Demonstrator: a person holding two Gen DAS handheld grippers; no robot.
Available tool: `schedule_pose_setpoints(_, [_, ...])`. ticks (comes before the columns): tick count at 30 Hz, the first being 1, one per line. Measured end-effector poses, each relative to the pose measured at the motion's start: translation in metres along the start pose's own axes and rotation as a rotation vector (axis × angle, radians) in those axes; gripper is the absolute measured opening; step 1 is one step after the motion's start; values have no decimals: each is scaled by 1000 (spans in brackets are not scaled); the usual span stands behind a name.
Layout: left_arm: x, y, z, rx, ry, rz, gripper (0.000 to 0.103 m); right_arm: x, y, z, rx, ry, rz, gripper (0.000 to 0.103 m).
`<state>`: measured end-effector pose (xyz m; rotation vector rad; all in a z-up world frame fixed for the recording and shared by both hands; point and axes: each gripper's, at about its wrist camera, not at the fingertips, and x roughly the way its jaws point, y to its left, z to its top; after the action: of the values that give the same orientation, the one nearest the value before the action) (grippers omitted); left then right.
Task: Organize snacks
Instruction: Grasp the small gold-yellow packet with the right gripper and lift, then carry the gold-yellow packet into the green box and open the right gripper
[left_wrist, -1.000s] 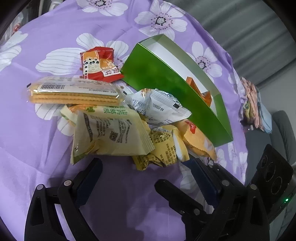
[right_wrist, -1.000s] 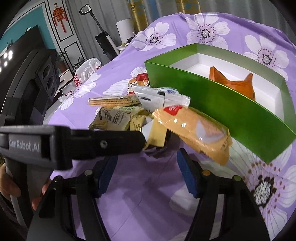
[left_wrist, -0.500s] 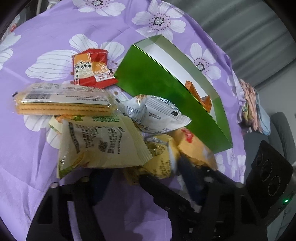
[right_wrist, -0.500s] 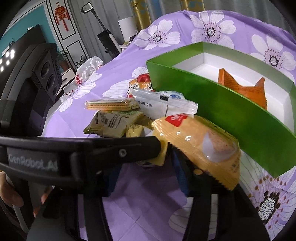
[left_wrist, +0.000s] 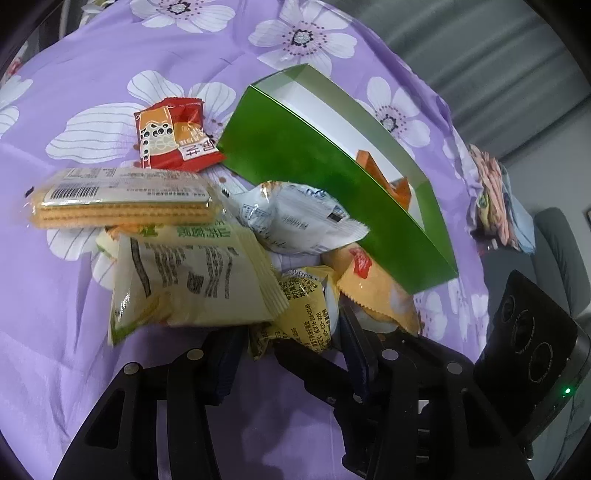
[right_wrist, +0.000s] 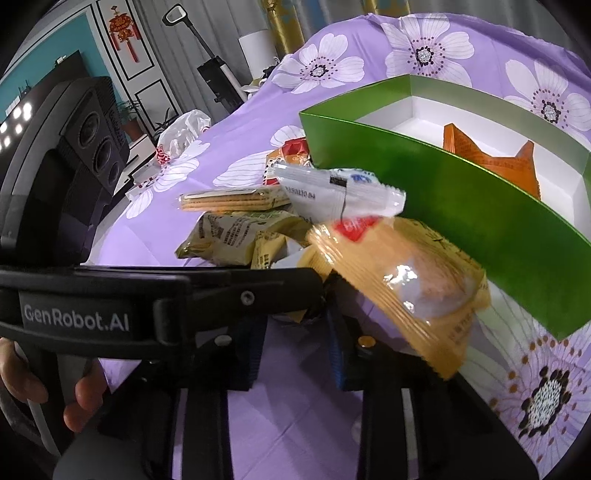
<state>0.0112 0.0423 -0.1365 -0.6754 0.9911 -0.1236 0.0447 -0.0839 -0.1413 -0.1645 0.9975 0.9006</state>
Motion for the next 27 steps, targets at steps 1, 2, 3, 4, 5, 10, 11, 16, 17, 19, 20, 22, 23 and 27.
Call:
schedule_pose_setpoints(1, [-2,-1,-2,3,5,0,50,-2,2,-2,-1,-1,0,30])
schedule_pose_setpoints(2, [-4,-3,-5,10,8,1,50,-4,4,-4,1,-1,2,30])
schedule_pose_setpoints(3, [-6,-4,-8,17,10,3,50,-6,5,-6,3,0,4,30])
schedule_pose_setpoints(4, [-7,-5,-10,23,12,5,50,-8,7,-8,3,1,3,30])
schedule_pose_setpoints(5, [-8,-6,-12,26,16,6,50,-10,9,-10,5,2,1,30])
schedule_pose_setpoints(10, [-17,-15,-21,46,21,-3,50,-24,14,-18,17,-17,-3,30])
schedule_pose_setpoints(11, [-20,-18,-23,57,16,-2,50,-28,16,-18,14,-26,-5,30])
schedule_pose_setpoints(16, [-40,-33,-27,113,-28,-2,50,-48,26,-15,-9,-82,-19,30])
schedule_pose_setpoints(17, [-43,-35,-27,122,-34,-3,50,-51,28,-13,-12,-90,-23,30])
schedule_pose_setpoints(19, [-50,-41,-25,140,-52,-6,50,-57,29,-9,-17,-111,-30,30])
schedule_pose_setpoints(20, [-51,-43,-24,145,-56,-8,50,-60,30,-7,-19,-122,-35,30])
schedule_pose_setpoints(22, [-55,-52,-20,162,-69,-16,50,-67,29,-5,-21,-143,-42,30])
schedule_pose_setpoints(23, [-56,-55,-19,169,-74,-20,50,-71,28,-3,-22,-155,-48,30])
schedule_pose_setpoints(27, [-57,-68,-9,199,-82,-35,50,-83,22,2,-26,-192,-75,30])
